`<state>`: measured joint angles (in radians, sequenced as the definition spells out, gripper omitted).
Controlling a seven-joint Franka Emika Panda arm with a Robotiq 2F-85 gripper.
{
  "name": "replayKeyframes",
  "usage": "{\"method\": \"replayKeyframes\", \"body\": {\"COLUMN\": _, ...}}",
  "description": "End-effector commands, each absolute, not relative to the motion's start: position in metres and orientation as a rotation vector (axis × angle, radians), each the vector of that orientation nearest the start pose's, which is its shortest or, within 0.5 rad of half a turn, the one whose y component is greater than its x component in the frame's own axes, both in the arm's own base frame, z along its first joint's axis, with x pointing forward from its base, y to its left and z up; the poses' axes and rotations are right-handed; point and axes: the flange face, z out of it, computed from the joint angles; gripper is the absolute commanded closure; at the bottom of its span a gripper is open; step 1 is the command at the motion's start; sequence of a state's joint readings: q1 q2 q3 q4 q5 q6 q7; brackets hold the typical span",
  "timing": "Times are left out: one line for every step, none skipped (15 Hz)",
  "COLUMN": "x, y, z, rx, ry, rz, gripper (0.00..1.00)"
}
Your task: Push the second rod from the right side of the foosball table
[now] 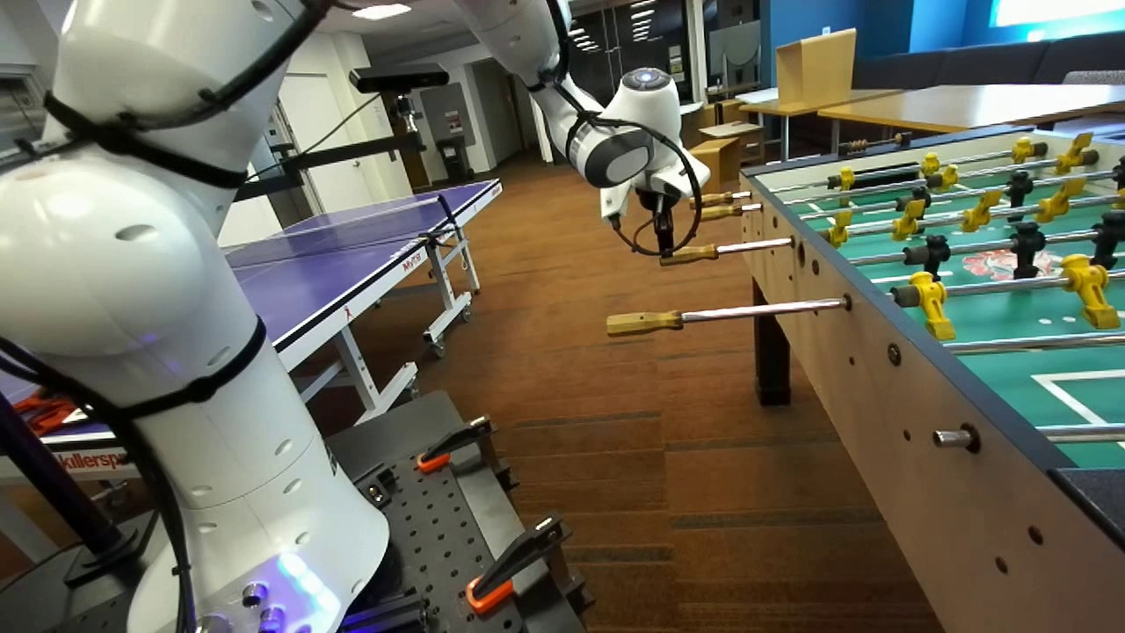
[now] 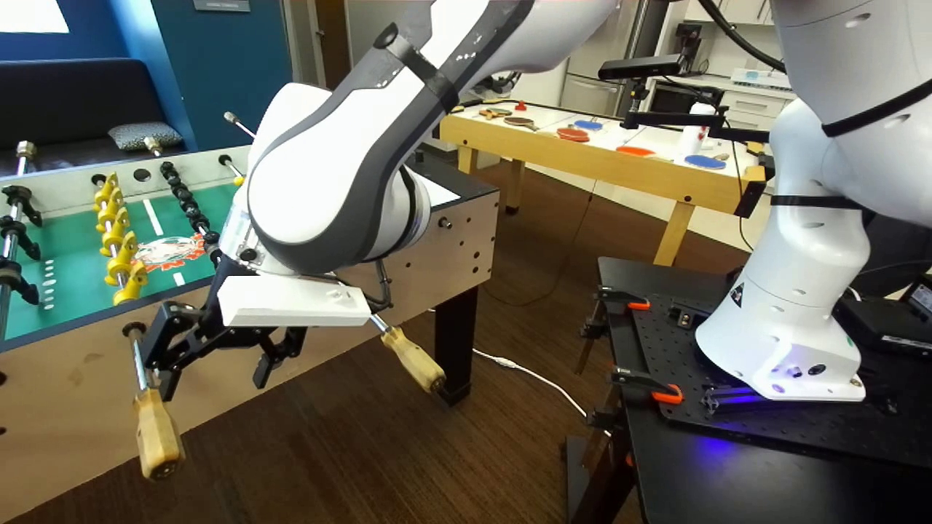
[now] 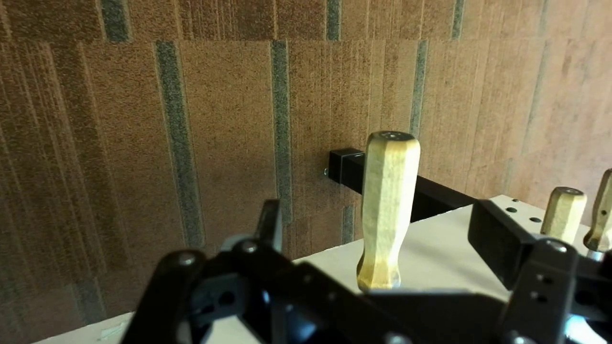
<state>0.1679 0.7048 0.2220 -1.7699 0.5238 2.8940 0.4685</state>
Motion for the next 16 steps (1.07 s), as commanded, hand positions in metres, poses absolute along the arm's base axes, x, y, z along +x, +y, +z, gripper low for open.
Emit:
{"method": "replayKeyframes", "body": {"x": 0.663, "y": 0.235, "z": 0.213, "rx": -2.485, "ry": 0.76, "rz": -0.281, "gripper": 0.0}}
{"method": "replayKeyframes", "body": {"x": 0.659, "y": 0.228, "z": 0.206, "rx": -2.494, "ry": 0.805, "rz": -0.281, "gripper": 0.0}}
{"method": "replayKeyframes", "body": {"x": 0.66, "y": 0.232, "z": 0.207, "rx": -2.492, "ry": 0.795, "rz": -0.28, "gripper": 0.0}}
{"method": "replayKeyframes", "body": {"x": 0.66, "y": 0.234, "z": 0.208, "rx": -2.489, "ry": 0.789, "rz": -0.28, "gripper": 0.0}}
{"method": "replayKeyframes", "body": {"x": 0.66, "y": 0.236, "z": 0.209, "rx": -2.488, "ry": 0.786, "rz": -0.28, "gripper": 0.0}}
{"method": "replayKeyframes", "body": {"x": 0.66, "y": 0.236, "z": 0.209, "rx": -2.487, "ry": 0.785, "rz": -0.281, "gripper": 0.0}}
{"method": "replayKeyframes", "body": {"x": 0.662, "y": 0.237, "z": 0.204, "rx": -2.484, "ry": 0.808, "rz": -0.263, "gripper": 0.0}}
{"method": "replayKeyframes", "body": {"x": 0.665, "y": 0.238, "z": 0.199, "rx": -2.483, "ry": 0.823, "rz": -0.288, "gripper": 0.0}}
{"method": "replayKeyframes", "body": {"x": 0.667, "y": 0.239, "z": 0.194, "rx": -2.481, "ry": 0.832, "rz": -0.279, "gripper": 0.0}}
{"method": "replayKeyframes", "body": {"x": 0.669, "y": 0.239, "z": 0.189, "rx": -2.485, "ry": 0.84, "rz": -0.279, "gripper": 0.0}}
{"method": "replayKeyframes", "body": {"x": 0.671, "y": 0.24, "z": 0.183, "rx": -2.485, "ry": 0.844, "rz": -0.288, "gripper": 0.0}}
{"method": "replayKeyframes", "body": {"x": 0.673, "y": 0.239, "z": 0.177, "rx": -2.487, "ry": 0.85, "rz": -0.289, "gripper": 0.0}}
{"method": "replayKeyframes", "body": {"x": 0.676, "y": 0.239, "z": 0.172, "rx": -2.488, "ry": 0.853, "rz": -0.289, "gripper": 0.0}}
{"method": "replayKeyframes", "body": {"x": 0.678, "y": 0.238, "z": 0.167, "rx": -2.487, "ry": 0.857, "rz": -0.294, "gripper": 0.0}}
{"method": "replayKeyframes", "body": {"x": 0.682, "y": 0.237, "z": 0.162, "rx": -2.479, "ry": 0.857, "rz": -0.306, "gripper": 0.0}}
{"method": "replayKeyframes", "body": {"x": 0.685, "y": 0.237, "z": 0.157, "rx": -2.467, "ry": 0.859, "rz": -0.313, "gripper": 0.0}}
